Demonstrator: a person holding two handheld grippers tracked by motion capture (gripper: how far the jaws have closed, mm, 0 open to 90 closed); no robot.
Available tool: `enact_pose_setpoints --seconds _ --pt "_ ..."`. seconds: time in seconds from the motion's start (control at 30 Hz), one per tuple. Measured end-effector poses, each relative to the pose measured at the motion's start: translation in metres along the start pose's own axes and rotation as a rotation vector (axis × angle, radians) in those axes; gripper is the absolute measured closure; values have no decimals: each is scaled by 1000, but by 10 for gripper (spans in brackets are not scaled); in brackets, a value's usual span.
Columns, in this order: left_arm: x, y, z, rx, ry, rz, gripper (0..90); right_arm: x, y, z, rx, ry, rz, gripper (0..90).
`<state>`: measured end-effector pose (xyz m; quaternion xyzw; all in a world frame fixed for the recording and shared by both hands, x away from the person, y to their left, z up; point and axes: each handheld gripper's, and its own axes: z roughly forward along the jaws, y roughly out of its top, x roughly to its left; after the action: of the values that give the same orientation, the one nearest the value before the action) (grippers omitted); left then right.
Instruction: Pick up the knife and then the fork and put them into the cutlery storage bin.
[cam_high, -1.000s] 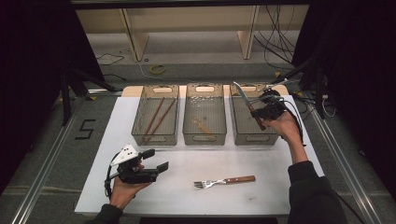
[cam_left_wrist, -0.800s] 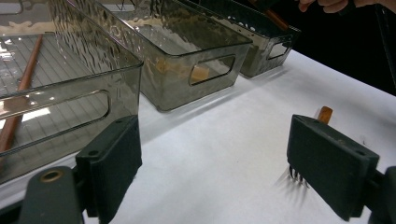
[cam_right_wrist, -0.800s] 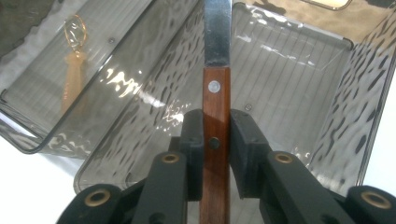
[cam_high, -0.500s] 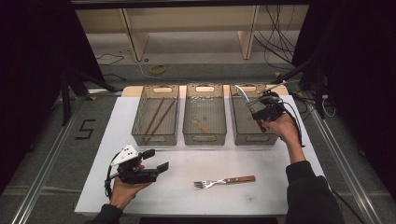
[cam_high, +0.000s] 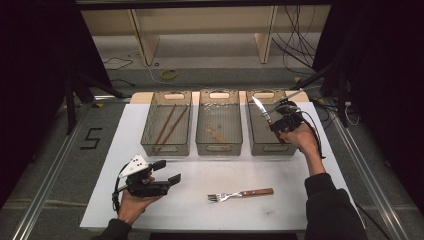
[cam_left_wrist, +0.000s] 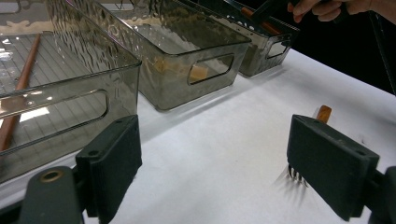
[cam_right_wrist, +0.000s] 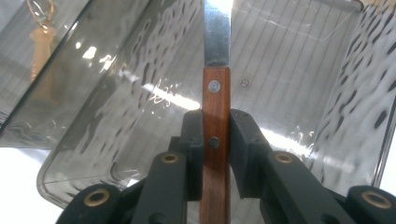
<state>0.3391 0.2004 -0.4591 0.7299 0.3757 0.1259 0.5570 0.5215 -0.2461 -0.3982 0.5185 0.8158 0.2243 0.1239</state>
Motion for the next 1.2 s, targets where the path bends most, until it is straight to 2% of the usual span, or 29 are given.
enact_pose_setpoints --seconds 0.13,0.3,0.4,0.53,0.7,0.8,0.93,1.2 --pt "0 0 0 1 2 0 170 1 0 3 8 12 6 758" --pt "0 0 0 1 4 -1 170 3 0 2 -4 81 -1 684" --pt "0 0 0 1 3 -1 171 4 0 -2 -18 83 1 665" --pt "0 0 0 3 2 -1 170 7 -1 -8 -39 83 -18 594" --pt "0 0 0 4 2 -1 171 17 -6 -20 -79 124 -70 493" --pt "0 0 0 5 2 0 170 27 -11 -29 -76 151 -116 470" --pt "0 0 0 5 3 0 170 41 -19 -40 -99 208 -164 423" --pt "0 0 0 4 3 1 170 72 -41 -46 -103 271 -267 381"
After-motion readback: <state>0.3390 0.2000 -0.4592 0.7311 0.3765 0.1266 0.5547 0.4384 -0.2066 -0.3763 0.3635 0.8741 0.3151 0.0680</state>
